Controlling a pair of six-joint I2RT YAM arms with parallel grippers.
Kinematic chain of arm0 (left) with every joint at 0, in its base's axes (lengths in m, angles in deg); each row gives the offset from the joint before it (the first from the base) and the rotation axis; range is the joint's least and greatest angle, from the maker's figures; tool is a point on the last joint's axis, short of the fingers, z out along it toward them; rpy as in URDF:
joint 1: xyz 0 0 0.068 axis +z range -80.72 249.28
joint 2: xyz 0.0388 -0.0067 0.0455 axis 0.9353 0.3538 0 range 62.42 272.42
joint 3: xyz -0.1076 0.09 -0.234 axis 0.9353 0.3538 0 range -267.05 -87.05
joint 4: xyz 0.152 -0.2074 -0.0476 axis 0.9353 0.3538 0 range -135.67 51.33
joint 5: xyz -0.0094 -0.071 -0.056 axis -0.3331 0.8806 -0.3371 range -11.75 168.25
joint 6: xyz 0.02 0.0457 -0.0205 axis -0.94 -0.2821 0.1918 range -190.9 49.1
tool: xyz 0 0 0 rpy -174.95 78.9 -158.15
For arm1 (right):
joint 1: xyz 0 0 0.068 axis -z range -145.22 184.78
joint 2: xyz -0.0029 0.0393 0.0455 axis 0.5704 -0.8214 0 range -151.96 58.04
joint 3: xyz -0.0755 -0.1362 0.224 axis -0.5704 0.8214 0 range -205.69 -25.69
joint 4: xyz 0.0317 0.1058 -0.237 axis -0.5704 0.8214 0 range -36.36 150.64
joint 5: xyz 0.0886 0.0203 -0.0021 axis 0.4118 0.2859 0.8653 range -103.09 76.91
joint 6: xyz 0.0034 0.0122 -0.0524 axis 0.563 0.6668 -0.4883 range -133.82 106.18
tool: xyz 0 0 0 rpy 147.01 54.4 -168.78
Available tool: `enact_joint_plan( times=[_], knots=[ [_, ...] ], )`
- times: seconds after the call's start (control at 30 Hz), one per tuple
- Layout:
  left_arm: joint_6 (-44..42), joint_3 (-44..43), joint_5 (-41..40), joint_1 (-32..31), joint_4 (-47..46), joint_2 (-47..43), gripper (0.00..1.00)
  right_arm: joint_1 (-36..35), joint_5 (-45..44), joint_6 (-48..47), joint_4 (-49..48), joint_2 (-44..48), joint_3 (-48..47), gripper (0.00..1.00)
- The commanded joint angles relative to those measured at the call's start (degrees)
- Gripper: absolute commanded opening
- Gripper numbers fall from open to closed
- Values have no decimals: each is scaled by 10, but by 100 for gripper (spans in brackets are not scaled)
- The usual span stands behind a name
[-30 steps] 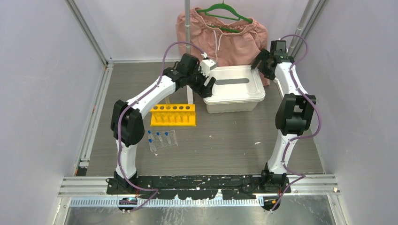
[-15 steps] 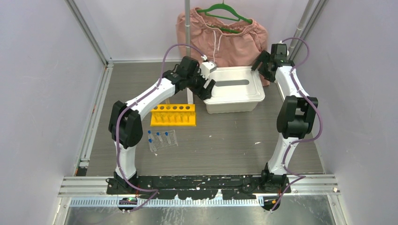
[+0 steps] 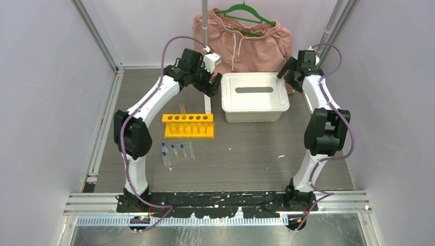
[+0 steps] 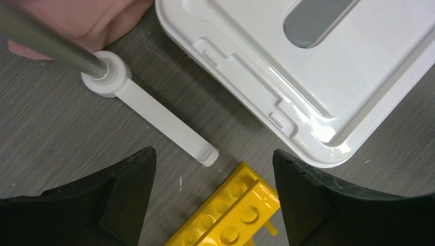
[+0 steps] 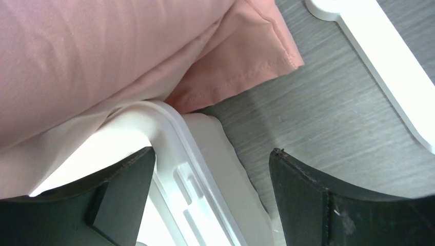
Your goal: Organize the chemistry lab equipment
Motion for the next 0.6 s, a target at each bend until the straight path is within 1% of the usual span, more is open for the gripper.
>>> enact_joint_plan(
  times=[0.0, 0.23, 0.27, 0.37, 0.4, 0.47, 0.57],
  knots=[
    [-5, -26, 3, 4, -5, 2, 83, 10, -29, 5, 29, 87, -11, 87],
    [23, -58, 28, 4, -8, 45, 82, 6, -8, 4, 32, 143, 41, 87],
    [29, -58, 34, 4, -10, 47, 81, 5, -1, 7, 28, 151, 53, 86],
    [45, -58, 54, 4, -24, 51, 80, -8, 15, 9, 12, 163, 86, 78],
    [45, -63, 53, 2, -24, 57, 79, -11, 15, 11, 11, 162, 95, 73],
    [35, -76, 37, -3, -15, 71, 78, -14, 25, 19, 1, 161, 115, 63],
    [25, -81, 18, -5, -5, 88, 77, -15, 44, 27, -8, 157, 138, 53]
  ],
)
